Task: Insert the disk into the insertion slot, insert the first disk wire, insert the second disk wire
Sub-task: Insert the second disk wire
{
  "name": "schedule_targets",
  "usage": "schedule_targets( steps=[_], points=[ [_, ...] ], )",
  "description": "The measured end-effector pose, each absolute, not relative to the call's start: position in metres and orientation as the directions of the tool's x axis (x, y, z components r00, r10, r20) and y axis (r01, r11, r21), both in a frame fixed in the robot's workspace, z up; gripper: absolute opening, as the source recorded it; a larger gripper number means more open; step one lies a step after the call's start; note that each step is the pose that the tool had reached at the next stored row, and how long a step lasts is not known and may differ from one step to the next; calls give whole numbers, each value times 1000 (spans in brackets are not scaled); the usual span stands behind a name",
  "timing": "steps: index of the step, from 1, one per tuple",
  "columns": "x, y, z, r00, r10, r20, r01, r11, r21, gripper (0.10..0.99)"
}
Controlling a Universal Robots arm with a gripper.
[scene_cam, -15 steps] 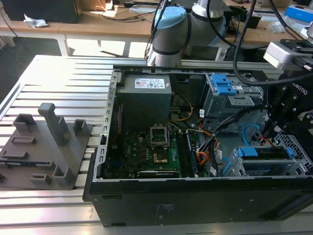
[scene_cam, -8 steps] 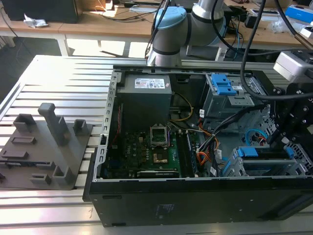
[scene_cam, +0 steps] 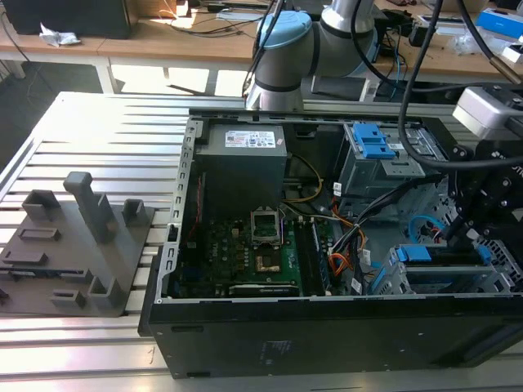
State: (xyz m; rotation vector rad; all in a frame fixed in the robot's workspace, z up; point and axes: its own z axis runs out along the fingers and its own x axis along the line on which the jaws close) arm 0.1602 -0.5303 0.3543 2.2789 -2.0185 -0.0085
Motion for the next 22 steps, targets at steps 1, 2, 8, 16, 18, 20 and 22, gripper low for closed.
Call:
schedule_targets(
  steps=[1,2,8,16,18,20,22],
  points=[
    [159,-530,354,122,-991,57,-990,-118,76,161],
    [158,-530,354,122,-991,52,-990,-117,75,161],
    [158,-533,350,87,-996,27,-994,-85,73,161],
    [162,-533,345,15,-1000,27,-997,-13,73,161],
    [162,-533,344,7,-1000,28,-997,-5,73,161],
    [162,-533,343,2,-1000,27,-997,0,73,161],
    [163,-534,342,-2,-1000,27,-997,4,73,161]
  ],
)
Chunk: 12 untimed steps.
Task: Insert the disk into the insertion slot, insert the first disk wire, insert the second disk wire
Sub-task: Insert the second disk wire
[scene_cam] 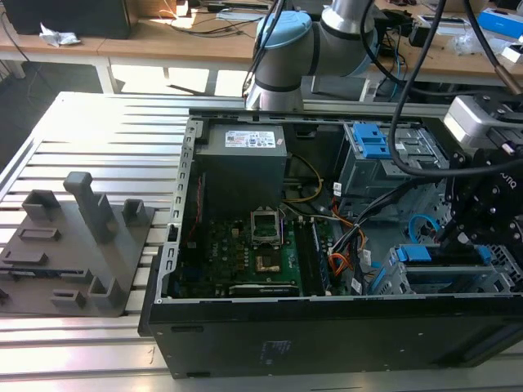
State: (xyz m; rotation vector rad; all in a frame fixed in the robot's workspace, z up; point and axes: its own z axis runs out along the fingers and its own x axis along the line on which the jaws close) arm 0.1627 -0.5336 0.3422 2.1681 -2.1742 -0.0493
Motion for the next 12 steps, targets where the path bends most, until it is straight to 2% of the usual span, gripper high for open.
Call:
schedule_targets(
  steps=[12],
  points=[
    [165,-537,337,-8,-1000,28,-997,10,73,161]
  ],
)
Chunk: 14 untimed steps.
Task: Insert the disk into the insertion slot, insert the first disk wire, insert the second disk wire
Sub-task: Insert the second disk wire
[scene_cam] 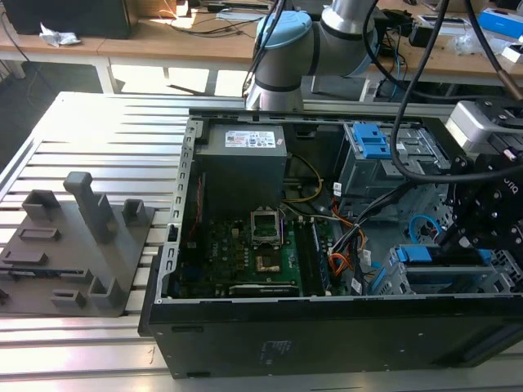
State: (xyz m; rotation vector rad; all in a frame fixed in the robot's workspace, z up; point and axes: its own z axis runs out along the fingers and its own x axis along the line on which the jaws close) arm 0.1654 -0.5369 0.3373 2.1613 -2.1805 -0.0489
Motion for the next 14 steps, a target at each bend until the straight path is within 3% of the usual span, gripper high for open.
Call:
schedule_targets(
  steps=[6,8,9,14],
  points=[
    [165,-537,336,-8,-1000,28,-997,10,73,161],
    [165,-537,336,-8,-1000,27,-997,10,73,173],
    [165,-537,336,-8,-1000,27,-997,10,73,235],
    [165,-537,342,-8,-1000,27,-997,10,73,235]
  ],
)
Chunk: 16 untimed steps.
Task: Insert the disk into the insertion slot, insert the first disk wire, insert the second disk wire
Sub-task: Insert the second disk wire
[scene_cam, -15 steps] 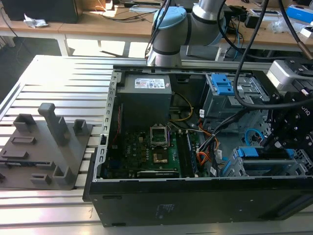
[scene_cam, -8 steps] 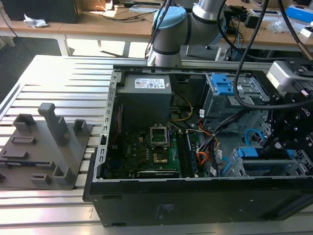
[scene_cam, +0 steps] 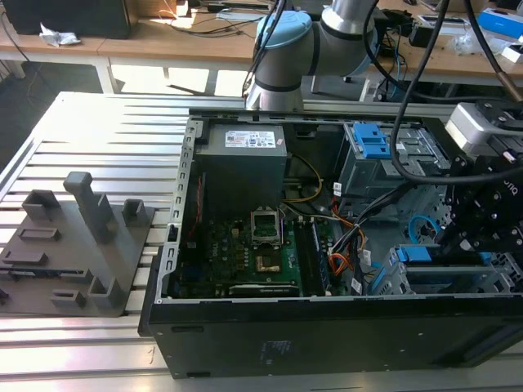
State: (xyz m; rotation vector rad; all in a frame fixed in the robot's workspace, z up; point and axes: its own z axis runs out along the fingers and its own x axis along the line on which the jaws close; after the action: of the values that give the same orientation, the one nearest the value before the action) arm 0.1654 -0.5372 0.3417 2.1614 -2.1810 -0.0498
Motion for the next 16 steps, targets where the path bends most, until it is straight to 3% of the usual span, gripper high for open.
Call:
schedule_targets(
  steps=[6,10,16],
  points=[
    [165,-537,370,-8,-1000,28,-997,10,73,235],
    [165,-536,385,-8,-1000,30,-997,10,73,106],
    [165,-536,389,-8,-1000,30,-997,10,73,106]
  ],
)
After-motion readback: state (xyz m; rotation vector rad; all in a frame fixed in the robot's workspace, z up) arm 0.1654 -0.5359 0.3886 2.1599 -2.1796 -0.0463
